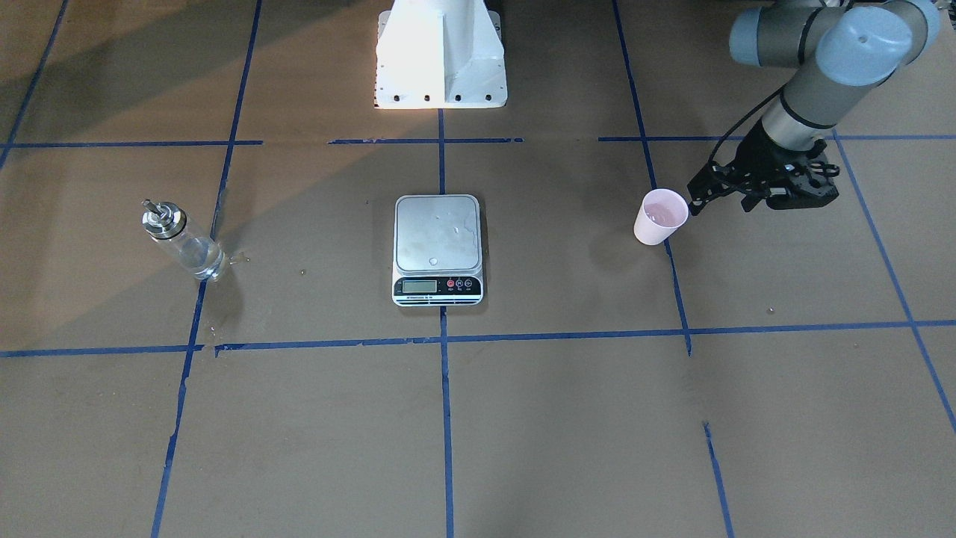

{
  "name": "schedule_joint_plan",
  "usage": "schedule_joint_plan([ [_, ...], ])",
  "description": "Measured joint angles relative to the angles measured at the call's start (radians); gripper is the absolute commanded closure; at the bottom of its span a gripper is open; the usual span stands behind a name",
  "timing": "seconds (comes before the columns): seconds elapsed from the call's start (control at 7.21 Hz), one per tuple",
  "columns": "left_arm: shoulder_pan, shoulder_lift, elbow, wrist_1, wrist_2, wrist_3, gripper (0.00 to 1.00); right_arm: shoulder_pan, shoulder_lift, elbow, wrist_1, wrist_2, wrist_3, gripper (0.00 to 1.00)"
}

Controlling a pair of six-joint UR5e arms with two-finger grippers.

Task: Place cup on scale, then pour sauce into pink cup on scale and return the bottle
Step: 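Grasp the pink paper cup with the left gripper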

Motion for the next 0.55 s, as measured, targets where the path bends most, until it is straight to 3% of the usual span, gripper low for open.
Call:
schedule_joint_plan([
  [0.28,0.045,-0.003,0.011,-0.001,0.01,-0.025,0.01,-0.002,0.003,0.001,-0.001,-0.003,0.003,0.0],
  [0.55,0.068,-0.011,0.035,-0.002,0.012,-0.027,0.14,-0.005,0.005,0.0,-0.002,-0.004,0.004,0.0],
])
